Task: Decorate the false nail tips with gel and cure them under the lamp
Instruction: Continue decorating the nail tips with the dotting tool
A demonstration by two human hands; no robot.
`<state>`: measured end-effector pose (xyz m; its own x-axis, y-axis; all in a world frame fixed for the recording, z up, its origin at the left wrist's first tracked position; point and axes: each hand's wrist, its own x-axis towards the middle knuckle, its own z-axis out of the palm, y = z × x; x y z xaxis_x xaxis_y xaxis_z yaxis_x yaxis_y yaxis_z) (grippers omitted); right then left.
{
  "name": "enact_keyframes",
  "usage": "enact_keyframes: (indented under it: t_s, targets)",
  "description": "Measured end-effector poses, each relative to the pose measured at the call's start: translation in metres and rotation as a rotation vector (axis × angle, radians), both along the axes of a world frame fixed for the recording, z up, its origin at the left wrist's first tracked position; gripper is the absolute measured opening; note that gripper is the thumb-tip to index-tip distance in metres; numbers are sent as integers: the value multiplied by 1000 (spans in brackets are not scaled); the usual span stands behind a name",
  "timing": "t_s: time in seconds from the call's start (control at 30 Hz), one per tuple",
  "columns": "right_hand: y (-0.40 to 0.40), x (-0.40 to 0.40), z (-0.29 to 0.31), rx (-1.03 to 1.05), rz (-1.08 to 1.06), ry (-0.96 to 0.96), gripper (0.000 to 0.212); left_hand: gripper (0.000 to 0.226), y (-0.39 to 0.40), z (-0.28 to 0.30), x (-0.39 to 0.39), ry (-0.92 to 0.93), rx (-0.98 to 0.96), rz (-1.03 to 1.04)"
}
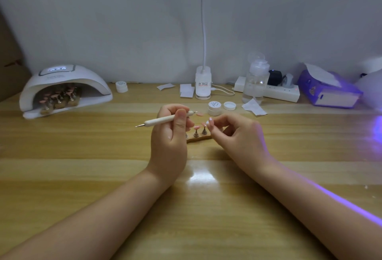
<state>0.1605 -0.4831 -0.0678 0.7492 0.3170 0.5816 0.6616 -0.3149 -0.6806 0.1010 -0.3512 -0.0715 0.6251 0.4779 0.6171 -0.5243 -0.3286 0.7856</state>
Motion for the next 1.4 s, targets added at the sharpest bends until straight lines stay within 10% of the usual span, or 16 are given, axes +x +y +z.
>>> enact_keyframes:
  t_s: [1.4]
  targets:
    - [6, 11, 1, -672, -350, -112, 34, 16, 1, 0, 5, 44, -3, -15]
